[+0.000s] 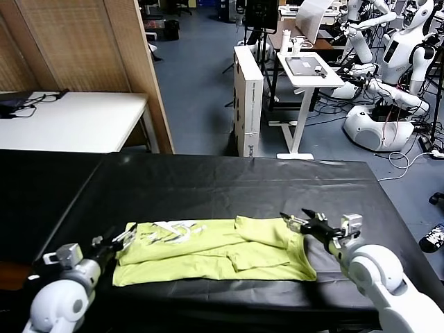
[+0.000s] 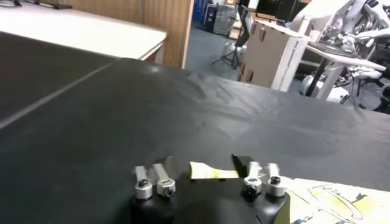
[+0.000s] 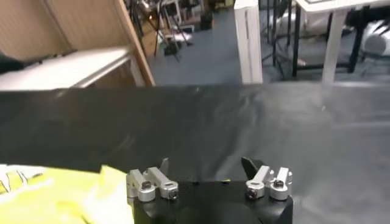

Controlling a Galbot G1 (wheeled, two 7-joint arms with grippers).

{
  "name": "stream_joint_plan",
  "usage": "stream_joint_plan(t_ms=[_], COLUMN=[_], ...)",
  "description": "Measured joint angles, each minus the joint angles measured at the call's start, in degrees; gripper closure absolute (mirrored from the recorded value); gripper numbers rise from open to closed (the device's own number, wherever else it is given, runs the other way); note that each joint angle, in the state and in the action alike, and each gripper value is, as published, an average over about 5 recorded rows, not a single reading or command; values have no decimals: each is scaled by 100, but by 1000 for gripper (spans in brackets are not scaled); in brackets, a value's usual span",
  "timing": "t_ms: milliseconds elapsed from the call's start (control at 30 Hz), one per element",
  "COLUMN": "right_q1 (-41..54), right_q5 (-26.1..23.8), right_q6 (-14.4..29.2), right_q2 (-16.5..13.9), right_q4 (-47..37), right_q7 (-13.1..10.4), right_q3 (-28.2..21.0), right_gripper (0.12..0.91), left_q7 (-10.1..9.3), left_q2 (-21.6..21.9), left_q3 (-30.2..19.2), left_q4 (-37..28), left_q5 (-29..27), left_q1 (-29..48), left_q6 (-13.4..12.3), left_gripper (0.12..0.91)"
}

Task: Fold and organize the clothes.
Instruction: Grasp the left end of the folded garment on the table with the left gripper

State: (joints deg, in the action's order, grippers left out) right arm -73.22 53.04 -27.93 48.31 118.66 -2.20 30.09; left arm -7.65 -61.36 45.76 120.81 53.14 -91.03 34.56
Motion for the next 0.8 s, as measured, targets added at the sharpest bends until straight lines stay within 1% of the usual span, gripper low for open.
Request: stream_joint_plan(t_ms=[100,200,333,533,800], right_q1=[-357,-731,-1120,-1346,-1456], right_q5=[62,192,282,272,258], right_q6=[205,286,289,270,254], right_q2=[-7,42,116,147,165], right_q4=[278,507,750,952,1060], right_q7=[87,104,87,69,49], right_q3=[320,613,892,1038,1112], right_gripper=[118,118,118,118,118], left_q7=[144,283,430,560,652], left_q2=[-6,-30,-71,-185,-221], left_q3=[252,412,471,366,230], left_q4=[148,169,154,44,-104], left_q5=[252,310,389,237,118], left_q1=[-326,-540,-623,-543,-435], left_q6=[102,96,65,-50,-173], left_gripper=[123,123,123,123,123])
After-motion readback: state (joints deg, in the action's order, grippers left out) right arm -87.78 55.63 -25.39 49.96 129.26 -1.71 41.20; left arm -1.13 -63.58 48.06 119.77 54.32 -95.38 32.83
